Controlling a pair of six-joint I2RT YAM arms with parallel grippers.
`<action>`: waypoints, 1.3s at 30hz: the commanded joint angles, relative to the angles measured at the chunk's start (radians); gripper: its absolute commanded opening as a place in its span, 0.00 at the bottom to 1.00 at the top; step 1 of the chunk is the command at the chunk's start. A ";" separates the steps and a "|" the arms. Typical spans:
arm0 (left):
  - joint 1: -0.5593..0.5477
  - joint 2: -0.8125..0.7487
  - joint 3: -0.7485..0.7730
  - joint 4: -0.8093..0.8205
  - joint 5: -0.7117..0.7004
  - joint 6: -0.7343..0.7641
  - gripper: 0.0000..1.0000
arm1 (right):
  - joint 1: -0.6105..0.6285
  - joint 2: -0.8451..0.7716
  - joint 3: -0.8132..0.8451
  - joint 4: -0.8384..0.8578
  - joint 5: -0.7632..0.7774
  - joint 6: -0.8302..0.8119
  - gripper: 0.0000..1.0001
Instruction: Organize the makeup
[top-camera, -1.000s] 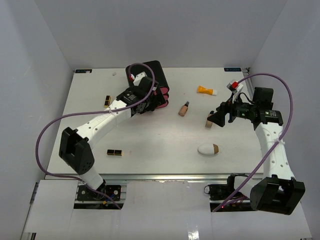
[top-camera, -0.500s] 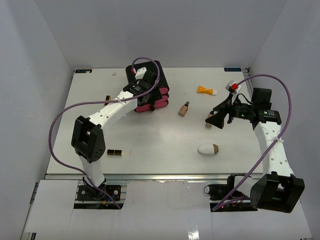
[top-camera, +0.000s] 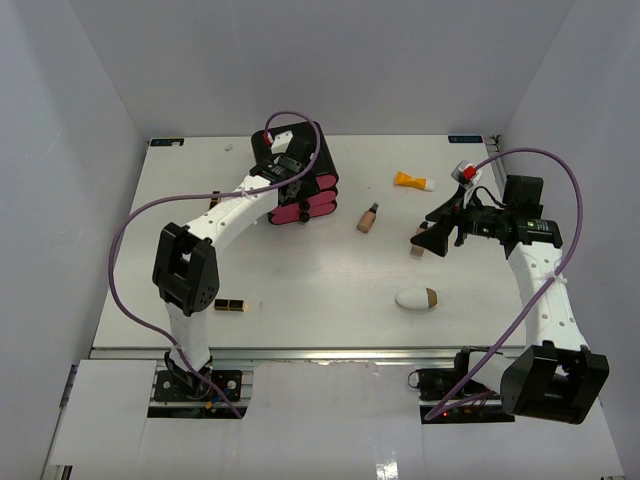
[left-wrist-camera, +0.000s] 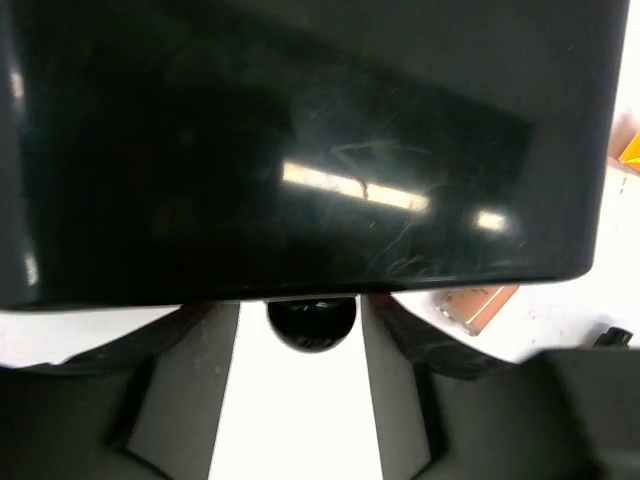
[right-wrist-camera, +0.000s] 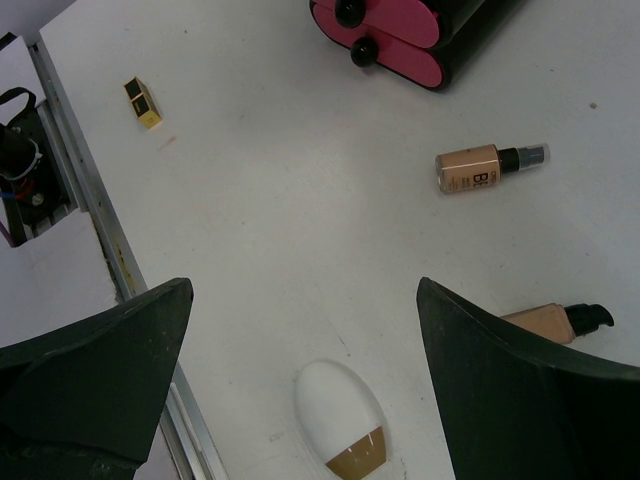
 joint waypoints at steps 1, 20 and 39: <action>0.005 -0.004 0.055 0.009 -0.010 0.011 0.57 | -0.005 0.005 0.008 0.034 -0.020 -0.007 1.00; -0.060 -0.240 -0.243 0.068 0.141 -0.074 0.20 | -0.009 0.006 -0.011 0.031 0.001 -0.020 1.00; -0.118 -0.363 -0.408 0.130 0.175 -0.133 0.84 | -0.013 0.016 -0.013 0.001 0.018 -0.056 0.96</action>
